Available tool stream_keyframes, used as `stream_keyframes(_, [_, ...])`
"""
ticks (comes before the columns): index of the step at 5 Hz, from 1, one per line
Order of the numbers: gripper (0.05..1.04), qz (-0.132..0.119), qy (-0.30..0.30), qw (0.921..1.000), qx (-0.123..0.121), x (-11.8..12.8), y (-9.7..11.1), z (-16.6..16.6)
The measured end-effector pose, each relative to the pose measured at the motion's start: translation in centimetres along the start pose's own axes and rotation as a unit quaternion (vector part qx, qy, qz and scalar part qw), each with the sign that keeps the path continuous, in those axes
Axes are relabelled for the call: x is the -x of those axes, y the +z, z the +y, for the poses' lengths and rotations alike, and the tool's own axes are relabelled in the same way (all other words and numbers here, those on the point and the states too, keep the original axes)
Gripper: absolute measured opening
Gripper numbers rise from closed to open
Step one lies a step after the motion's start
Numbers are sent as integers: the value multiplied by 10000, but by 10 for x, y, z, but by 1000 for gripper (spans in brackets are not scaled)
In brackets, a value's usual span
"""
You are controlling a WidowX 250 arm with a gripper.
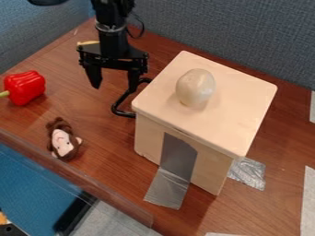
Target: Open the drawer
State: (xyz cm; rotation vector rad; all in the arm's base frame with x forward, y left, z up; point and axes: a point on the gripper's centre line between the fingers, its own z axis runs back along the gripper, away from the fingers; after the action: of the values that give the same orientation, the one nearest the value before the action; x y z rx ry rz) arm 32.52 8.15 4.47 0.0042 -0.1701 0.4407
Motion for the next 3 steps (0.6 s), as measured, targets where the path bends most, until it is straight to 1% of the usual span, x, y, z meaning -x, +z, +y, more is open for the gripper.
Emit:
stream_keyframes(1, [1001, 180, 31, 9998, -75, -3, -19, 1])
stream_keyframes(2, [948, 374, -17, 9991, -195, 0, -37, 3])
stream_keyframes(3, [681, 388, 4, 9988, -285, -3, -38, 12])
